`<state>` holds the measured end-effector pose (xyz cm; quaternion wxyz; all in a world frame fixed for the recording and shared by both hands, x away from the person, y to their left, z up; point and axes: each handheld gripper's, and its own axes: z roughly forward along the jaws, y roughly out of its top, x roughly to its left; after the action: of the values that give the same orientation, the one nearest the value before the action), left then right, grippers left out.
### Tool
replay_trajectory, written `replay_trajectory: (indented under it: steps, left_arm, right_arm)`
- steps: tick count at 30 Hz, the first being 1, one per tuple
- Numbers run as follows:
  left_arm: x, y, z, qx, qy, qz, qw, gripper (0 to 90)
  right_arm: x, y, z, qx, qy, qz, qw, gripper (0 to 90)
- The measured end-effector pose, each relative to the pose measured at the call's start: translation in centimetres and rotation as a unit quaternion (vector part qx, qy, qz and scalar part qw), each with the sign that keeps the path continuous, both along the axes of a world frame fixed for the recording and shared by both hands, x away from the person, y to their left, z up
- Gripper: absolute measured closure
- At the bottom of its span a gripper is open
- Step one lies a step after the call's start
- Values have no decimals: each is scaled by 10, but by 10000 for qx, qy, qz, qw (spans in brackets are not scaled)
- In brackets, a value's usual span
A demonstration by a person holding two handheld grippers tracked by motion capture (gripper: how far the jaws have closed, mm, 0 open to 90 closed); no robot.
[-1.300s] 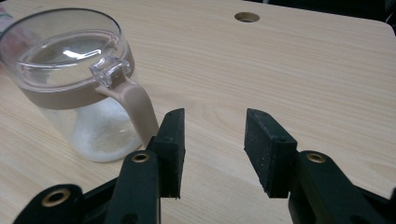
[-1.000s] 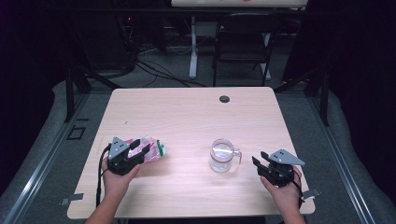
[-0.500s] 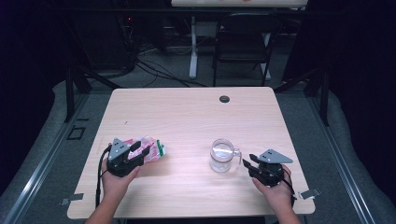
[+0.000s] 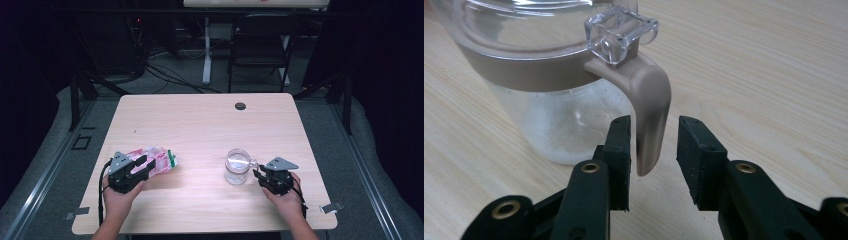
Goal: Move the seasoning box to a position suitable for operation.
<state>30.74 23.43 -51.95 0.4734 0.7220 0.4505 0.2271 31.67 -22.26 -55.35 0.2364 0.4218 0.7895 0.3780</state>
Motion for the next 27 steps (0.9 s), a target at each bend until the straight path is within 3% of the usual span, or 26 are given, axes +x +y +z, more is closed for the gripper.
replay_trajectory:
  steps: [6, 13, 27]
  left_arm:
    - [-4, 3, 0, -3, -6, 11, 10000, 586]
    - [-5, 4, 0, -61, -40, -33, 10000, 579]
    - [-5, 1, 1, -36, -55, -116, 9999, 574]
  right_arm:
    - [7, 8, -5, -148, 60, 39, 9999, 713]
    - [8, 7, -4, -15, 57, -14, 10000, 765]
    - [8, 6, -4, -74, 29, 28, 10000, 768]
